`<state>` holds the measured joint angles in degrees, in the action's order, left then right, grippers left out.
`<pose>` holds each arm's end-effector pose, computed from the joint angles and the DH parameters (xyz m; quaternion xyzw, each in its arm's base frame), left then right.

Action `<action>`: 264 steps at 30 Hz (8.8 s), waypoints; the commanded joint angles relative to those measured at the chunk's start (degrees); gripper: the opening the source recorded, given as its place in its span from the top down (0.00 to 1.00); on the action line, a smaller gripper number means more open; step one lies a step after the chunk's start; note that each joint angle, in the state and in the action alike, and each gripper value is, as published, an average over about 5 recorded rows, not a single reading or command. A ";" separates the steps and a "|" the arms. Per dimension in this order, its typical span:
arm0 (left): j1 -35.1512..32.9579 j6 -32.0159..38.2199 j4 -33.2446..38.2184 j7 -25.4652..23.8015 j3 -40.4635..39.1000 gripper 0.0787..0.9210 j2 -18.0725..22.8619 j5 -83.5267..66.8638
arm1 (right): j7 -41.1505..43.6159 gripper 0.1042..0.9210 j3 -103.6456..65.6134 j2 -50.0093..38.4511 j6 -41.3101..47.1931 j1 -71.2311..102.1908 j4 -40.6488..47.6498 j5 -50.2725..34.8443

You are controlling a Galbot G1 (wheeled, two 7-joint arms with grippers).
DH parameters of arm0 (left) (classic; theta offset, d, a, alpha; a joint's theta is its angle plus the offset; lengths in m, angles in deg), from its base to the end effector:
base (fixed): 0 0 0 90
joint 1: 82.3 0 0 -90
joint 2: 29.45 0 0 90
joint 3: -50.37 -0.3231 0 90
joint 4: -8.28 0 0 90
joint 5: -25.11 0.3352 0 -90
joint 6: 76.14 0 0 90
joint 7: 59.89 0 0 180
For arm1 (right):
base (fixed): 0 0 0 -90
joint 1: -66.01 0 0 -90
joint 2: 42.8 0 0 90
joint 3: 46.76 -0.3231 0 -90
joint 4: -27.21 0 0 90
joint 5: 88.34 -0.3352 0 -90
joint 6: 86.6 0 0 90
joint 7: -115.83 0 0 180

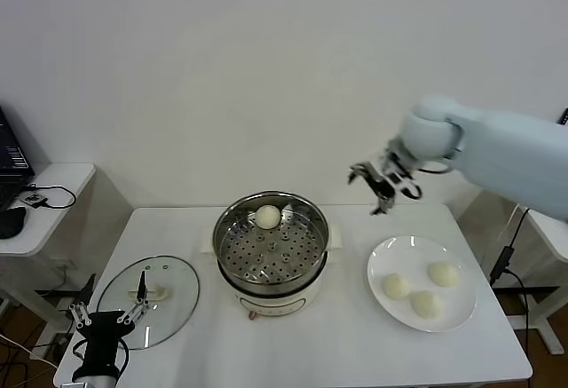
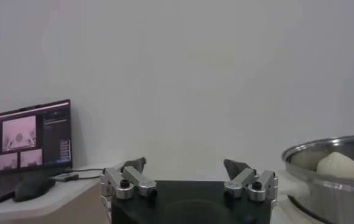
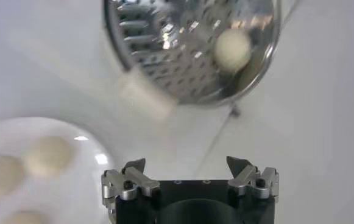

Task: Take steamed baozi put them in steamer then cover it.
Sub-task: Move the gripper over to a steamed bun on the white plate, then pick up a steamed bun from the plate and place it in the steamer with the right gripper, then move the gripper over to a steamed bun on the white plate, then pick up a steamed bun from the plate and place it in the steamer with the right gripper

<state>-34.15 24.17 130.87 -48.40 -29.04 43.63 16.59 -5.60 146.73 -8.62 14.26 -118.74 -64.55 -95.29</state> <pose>0.1259 0.0911 -0.2756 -0.0799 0.9918 0.0943 0.0321 0.4502 -0.0757 -0.0410 0.5237 -0.4984 0.6385 0.2641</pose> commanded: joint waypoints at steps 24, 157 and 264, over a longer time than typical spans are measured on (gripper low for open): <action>0.01 -0.53 -0.05 -0.05 0.33 0.12 0.97 0.61 | -2.01 0.12 -22.62 -7.49 4.33 37.99 3.24 13.57; 1.16 -0.29 0.28 0.06 1.29 0.12 0.18 -0.57 | 3.96 0.12 -4.71 31.70 8.05 -1.53 16.44 -9.78; 1.27 -0.54 -0.14 0.16 -1.50 0.12 0.30 1.57 | 2.73 0.43 -15.19 1.27 3.96 1.37 5.96 0.72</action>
<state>-32.87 23.64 130.68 -48.24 -30.54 43.91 18.18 -3.32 123.28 -13.10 18.08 -98.08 -59.29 -88.11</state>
